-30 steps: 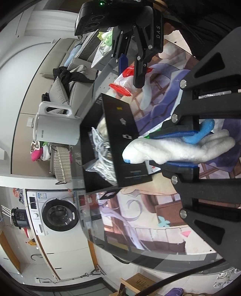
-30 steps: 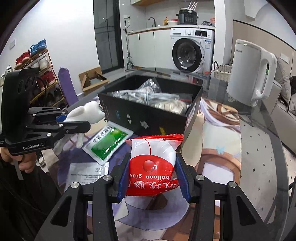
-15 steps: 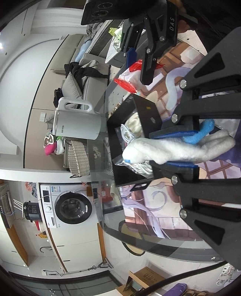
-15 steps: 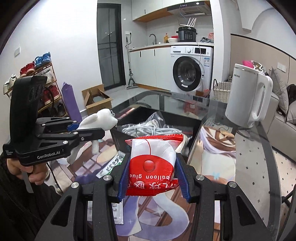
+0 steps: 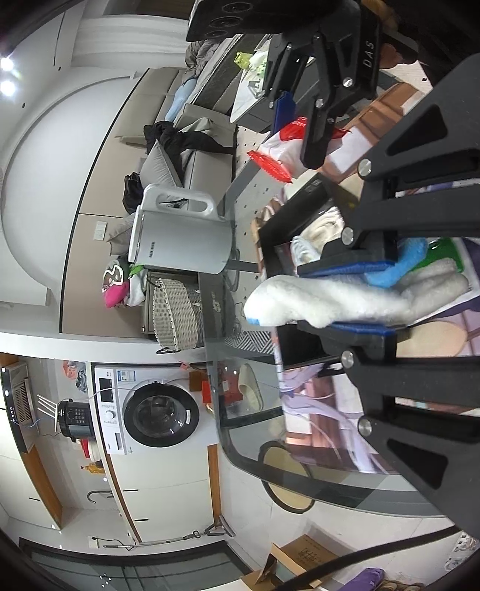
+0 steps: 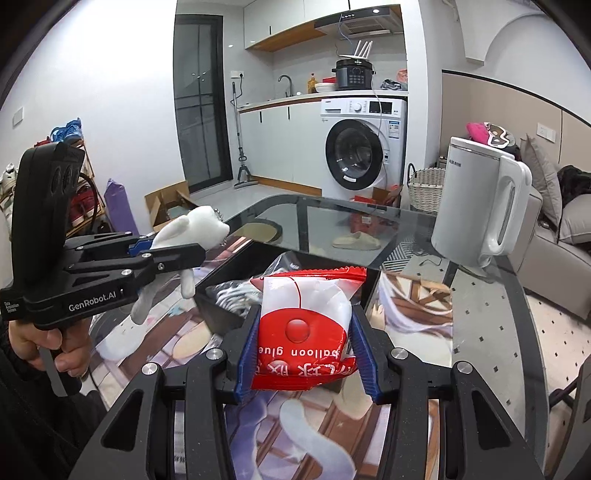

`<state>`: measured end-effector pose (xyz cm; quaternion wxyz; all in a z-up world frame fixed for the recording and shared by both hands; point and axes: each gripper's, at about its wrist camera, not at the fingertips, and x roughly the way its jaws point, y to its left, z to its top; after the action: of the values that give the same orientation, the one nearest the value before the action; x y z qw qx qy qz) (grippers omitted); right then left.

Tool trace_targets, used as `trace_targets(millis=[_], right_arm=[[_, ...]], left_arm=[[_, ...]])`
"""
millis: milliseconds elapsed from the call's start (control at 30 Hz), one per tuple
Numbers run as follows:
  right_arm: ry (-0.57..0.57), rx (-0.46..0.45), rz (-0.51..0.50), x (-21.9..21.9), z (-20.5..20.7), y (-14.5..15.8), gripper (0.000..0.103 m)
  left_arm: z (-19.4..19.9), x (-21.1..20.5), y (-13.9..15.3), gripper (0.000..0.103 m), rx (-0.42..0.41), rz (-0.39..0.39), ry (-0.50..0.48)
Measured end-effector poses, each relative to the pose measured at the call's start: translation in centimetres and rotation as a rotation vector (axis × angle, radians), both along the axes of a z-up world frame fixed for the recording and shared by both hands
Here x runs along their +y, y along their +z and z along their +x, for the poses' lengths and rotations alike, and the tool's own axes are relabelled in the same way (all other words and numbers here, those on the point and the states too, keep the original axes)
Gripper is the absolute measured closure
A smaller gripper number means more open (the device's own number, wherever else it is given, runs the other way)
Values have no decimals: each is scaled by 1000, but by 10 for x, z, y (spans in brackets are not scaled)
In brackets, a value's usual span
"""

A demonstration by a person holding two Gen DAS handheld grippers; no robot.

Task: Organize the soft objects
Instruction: 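Carry the red bag with the right gripper while the left carries the plush toy over the box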

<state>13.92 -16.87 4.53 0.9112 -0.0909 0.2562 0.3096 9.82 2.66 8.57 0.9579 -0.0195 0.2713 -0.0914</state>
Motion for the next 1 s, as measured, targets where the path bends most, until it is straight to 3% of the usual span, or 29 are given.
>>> trace_targets(millis=[367,500,1000], right_arm=[[1,4,-18,18,30,-1,57],[-6,16,-20,23,41,-5,57],[-4,53,-71,35,62,-30,57]], left_arm=[[37,-3,-2,84,-2,15,-11],[46,-10,-4,84,-11,58,-26],[70,-4,-25,84,16,39,-46]])
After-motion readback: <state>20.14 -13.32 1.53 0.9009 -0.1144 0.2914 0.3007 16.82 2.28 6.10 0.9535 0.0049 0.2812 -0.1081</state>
